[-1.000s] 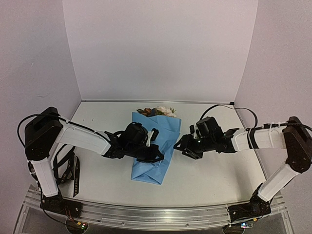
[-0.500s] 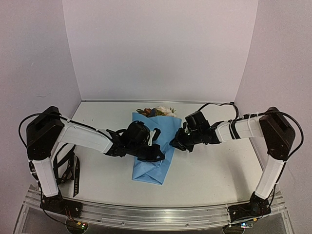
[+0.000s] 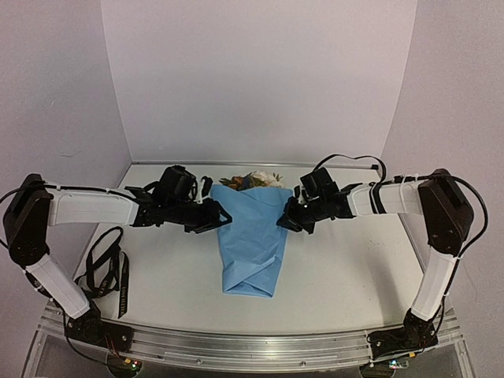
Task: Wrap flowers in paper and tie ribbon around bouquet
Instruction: Fold the 2/3-folded wrapping paper at the center of the board, then press the fold line of the folded wrapping paper.
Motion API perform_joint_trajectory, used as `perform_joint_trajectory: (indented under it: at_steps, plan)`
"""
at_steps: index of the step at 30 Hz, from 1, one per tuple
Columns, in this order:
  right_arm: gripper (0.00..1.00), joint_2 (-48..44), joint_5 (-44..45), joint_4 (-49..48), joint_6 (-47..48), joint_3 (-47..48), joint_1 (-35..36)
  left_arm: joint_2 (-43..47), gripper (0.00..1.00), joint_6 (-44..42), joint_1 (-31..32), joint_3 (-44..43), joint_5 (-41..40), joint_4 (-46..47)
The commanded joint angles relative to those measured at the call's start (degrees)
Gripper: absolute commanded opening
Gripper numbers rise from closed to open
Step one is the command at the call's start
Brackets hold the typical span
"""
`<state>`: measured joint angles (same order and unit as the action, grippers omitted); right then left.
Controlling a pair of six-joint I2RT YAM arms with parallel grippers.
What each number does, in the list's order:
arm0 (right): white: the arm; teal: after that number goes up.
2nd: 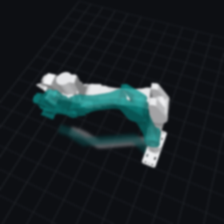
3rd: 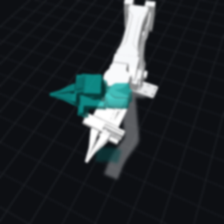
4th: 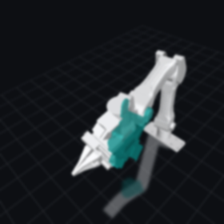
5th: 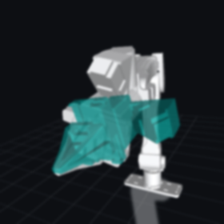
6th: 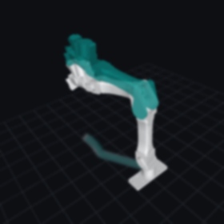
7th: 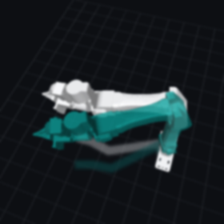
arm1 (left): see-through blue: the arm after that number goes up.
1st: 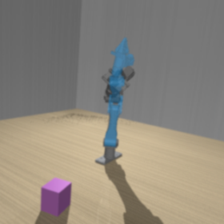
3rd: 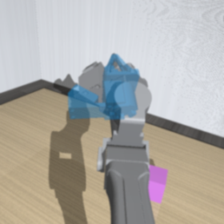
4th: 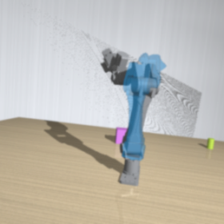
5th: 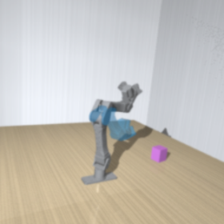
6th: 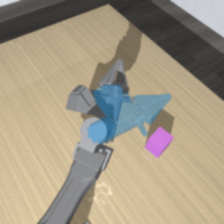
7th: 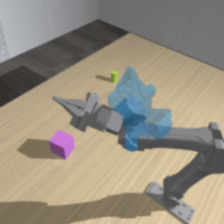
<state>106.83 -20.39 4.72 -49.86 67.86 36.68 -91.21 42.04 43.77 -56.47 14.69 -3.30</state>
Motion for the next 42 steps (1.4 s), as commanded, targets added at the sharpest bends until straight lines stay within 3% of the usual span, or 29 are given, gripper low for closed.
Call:
perform_joint_trajectory:
  at_steps: [1,7,13,18,23,31,33,42]
  plan:
    - [0.0,-0.22,0.31,4.95,5.09,2.28,-0.89,0.9,0.4,0.74,-6.59,2.75,3.94,-1.39]
    - [0.0,0.87,-0.81,7.91,7.48,4.04,-1.77,-5.42,0.47,0.15,-11.81,-0.55,11.31,2.49]
    - [0.0,1.97,-2.48,9.75,8.28,6.36,-2.22,-11.7,0.58,3.25,-15.13,-3.04,18.43,12.56]
    - [0.0,3.06,-3.21,10.87,8.5,7.69,-2.69,-17.19,0.6,7.28,-15.98,-4.41,22.26,20.32]
    - [0.0,3.46,-3.65,12.23,9.46,8.61,-2.89,-21.83,0.49,8.76,-16.07,-6.89,22.37,21.99]
    - [0.0,2.7,-4.96,16.23,11.63,10.57,-2.85,-23.33,0.03,7.48,-15.97,-11.48,20.75,17.88]
    - [0.03,1.65,-5.51,17.01,11.59,10.64,-2.7,-22.66,0.0,7.27,-15.86,-12.11,19.76,14.9]
    - [0.41,-9.06,-5.66,16.27,9.7,2.58,1.52,-18.18,0.0,8.52,-14.34,-10.34,11.82,5.51]
